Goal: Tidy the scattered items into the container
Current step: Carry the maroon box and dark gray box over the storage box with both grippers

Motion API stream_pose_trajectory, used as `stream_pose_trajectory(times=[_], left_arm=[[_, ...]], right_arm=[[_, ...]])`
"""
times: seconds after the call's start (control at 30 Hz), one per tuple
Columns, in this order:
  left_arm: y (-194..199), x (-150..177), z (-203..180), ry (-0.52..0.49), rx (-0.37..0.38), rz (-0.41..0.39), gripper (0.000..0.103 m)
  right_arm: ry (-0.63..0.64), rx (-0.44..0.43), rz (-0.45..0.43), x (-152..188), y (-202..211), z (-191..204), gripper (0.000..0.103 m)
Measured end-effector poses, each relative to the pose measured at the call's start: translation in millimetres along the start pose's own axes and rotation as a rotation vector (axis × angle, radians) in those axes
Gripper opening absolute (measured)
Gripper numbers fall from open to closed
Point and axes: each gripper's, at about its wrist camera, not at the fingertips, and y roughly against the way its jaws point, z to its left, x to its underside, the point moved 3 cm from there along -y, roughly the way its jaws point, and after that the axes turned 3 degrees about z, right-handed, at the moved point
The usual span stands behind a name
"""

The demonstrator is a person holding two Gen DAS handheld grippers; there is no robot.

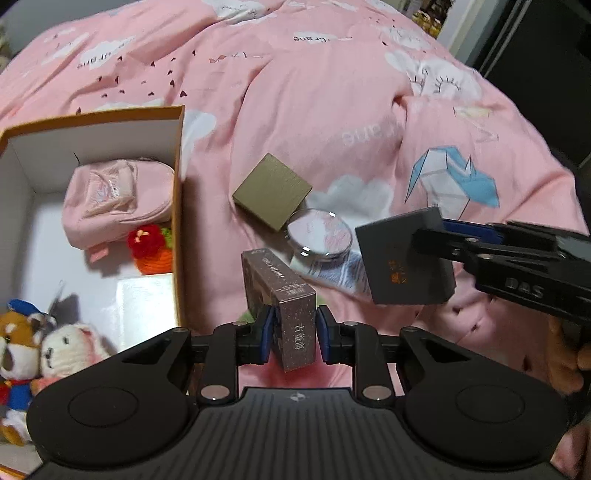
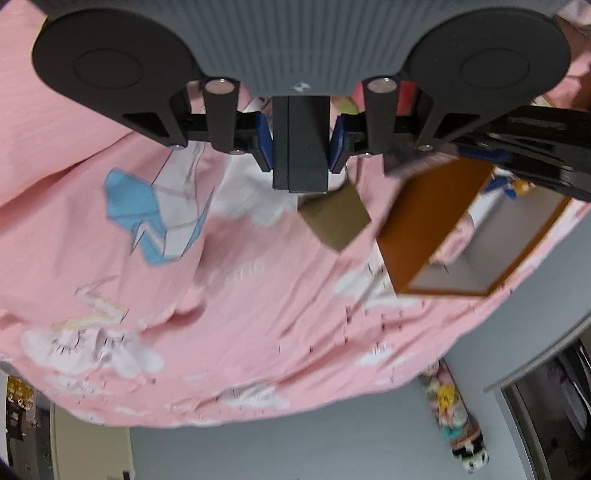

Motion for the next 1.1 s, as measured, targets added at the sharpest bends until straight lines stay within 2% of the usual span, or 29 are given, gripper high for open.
stream_pose_trajectory(times=[0.27,0.4,0.6,1.0,1.07,1.1], left_arm=[[-12,5,6,0.025,-0.064,-0.012,0.028],[-14,5,5,0.031,-0.07,-0.044,0.028],[-19,3,0,0.007,-0.121,-0.071,0.029],[-31,0,-11,-0.052,-0.238,-0.117,0.032],[-30,1,-9,-0.044,-0.232,-0.13,0.03],[-29,1,-7,-0.035,-0.226,-0.137,0.029]], right_arm=[[0.037,0.024,0.12,12,-31,5,0.036],[0.059,0.047,0.162,17,-34,7,0.044],[0.064,0.062,0.196,27,-30,9,0.048],[0.074,0.092,0.247,44,-30,12,0.048],[0.072,0.091,0.242,43,-29,12,0.046],[0.068,0.09,0.234,43,-28,11,0.04]])
